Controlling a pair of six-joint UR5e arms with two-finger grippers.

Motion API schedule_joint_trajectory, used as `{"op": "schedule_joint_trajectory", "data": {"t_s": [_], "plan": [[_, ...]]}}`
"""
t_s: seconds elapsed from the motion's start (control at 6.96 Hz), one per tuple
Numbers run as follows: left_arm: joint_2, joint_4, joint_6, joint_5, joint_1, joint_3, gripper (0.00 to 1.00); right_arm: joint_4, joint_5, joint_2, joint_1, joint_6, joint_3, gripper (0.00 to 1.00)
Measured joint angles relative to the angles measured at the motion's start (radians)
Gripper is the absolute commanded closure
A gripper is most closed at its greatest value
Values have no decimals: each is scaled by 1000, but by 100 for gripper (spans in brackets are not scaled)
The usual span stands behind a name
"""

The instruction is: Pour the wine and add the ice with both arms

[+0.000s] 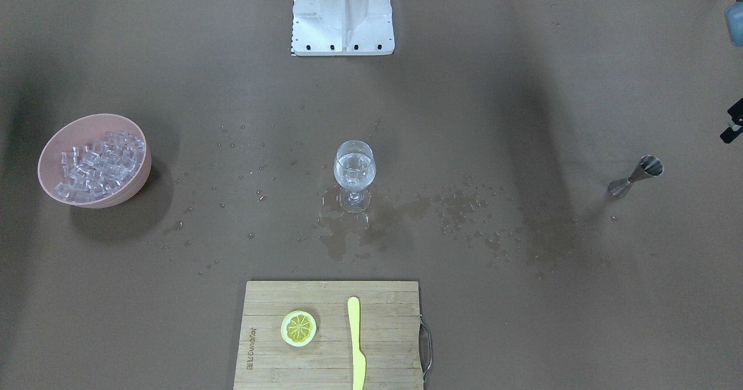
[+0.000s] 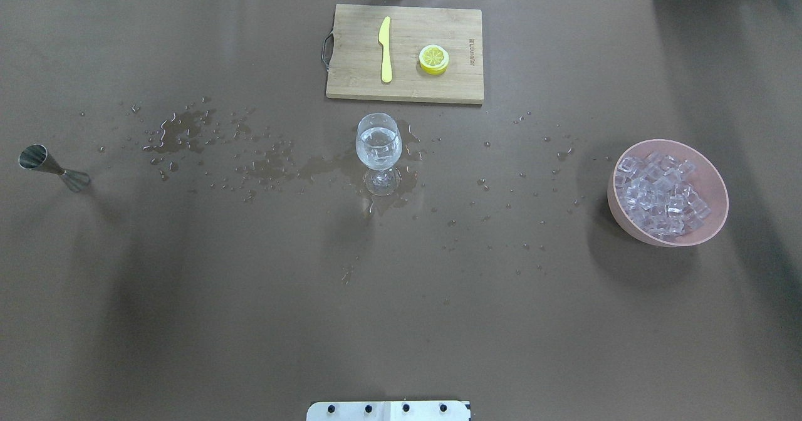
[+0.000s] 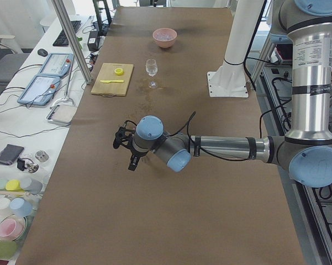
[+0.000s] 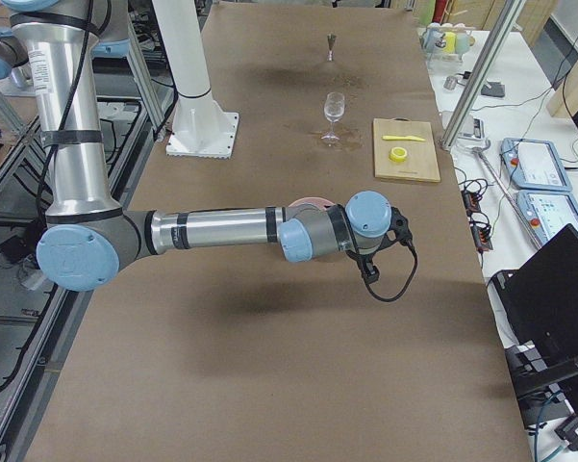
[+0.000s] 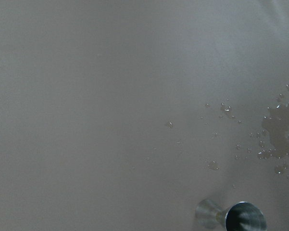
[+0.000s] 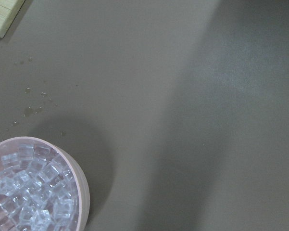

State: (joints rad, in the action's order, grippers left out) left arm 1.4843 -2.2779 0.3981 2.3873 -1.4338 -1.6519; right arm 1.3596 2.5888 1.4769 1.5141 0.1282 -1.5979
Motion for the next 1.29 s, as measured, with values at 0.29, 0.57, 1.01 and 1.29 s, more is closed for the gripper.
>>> {"op": "schedule_joint_trajectory", "data": {"t_s": [0.29,0.57,1.01,1.29], "plan": [[-30,-62,-2,0,1,-10,1,0,-35,18,-1,-2,-52,0],[-56,-130,-2,-1,4,2,1,-1,-72,27,-2,-2,-73,0],[-63,-184,-3,-1,8,63,1,-4,-77,32,-3,-1,-77,0],[-64,-247,-2,1,7,115,1,-5,-77,32,-3,-1,-77,0]]}}
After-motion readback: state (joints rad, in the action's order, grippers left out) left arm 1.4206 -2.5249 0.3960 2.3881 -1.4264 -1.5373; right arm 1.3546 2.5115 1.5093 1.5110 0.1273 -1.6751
